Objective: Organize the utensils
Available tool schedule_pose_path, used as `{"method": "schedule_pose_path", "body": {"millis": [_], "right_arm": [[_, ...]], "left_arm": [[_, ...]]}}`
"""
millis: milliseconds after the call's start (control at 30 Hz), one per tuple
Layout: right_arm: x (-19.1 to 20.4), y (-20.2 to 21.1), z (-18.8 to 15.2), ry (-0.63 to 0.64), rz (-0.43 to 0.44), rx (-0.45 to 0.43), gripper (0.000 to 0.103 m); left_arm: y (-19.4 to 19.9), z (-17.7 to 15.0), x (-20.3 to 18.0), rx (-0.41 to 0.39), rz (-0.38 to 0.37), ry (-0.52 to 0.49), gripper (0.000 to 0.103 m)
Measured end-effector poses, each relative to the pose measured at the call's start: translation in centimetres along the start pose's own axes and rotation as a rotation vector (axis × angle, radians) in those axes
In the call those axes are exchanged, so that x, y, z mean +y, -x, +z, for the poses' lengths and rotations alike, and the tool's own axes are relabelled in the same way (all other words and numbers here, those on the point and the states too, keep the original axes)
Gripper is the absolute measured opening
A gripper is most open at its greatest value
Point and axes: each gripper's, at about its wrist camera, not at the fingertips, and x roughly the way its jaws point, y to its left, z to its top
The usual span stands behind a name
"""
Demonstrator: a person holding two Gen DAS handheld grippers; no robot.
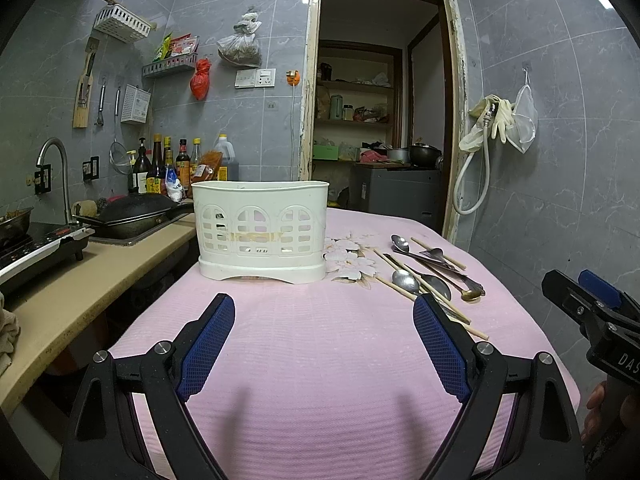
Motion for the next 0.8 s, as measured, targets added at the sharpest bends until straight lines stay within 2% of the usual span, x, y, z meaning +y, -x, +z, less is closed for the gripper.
{"method": "schedule_pose_path", "body": {"millis": [300,467,800], "right_arm": [[0.3,-0.3,0.0,0.031,-0.037,0.005,0.103],[-0.2,-1.3,1.2,0.059,-0.034,0.012,0.103],[-1.9,-4.2,3.8,0.154,-0.013,0.013,0.103]], "left_arm": [[-0.2,0.6,0.2,-0.032,0.008,0.017,0.087],[-1.7,2.1,0.4,0.005,-0.002,0.038,0.087],[-4.7,4.6,-0.6,0.031,-0.020,0.027,0.087]]}}
